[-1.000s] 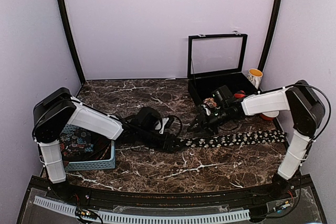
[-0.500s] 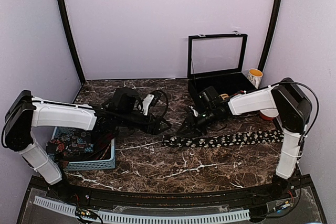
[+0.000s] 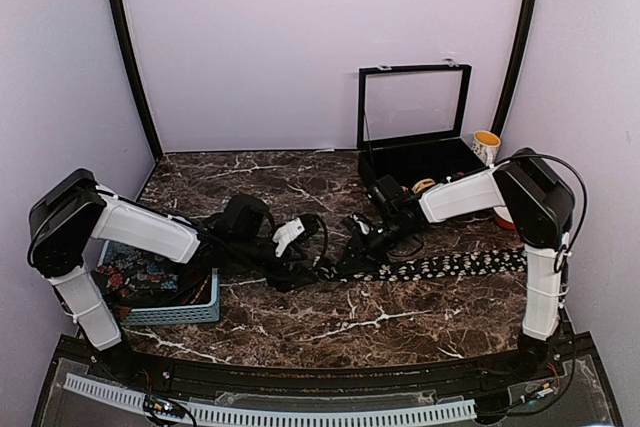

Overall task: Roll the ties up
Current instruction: Roll the tie at the center of the board.

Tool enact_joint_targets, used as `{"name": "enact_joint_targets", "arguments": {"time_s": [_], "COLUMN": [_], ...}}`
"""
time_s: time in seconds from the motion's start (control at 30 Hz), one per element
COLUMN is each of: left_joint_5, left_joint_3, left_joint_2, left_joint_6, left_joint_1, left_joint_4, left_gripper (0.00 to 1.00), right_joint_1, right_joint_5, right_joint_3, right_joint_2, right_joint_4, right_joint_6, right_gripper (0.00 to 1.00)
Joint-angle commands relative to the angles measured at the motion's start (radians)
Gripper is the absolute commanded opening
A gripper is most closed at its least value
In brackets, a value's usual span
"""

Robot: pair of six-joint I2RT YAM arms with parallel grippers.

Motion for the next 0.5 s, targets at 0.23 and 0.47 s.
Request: {"name": "enact_joint_targets", "arguments": {"time_s": [0.23,0.47], "left_joint_5": [0.032,0.054], "left_joint_3": [0.129,0.194], "left_joint_2": [0.168,0.261], "left_joint_6": [0.208,0.246], "left_joint_1": [-0.001,-0.011], "left_joint_4": [0.054,-0.006], "left_gripper": [0.74,0.69], "right_joint_1": [0.010,-0.033], "right_joint_5": [0.075,0.039], "right_joint_3": [0.063,0.065], "right_joint_2": [0.052,-0.042], "right_joint_4": [-0.139,-0.150], "right_joint_6": [-0.145,-0.132], "right_gripper": [0.18,0.27]}}
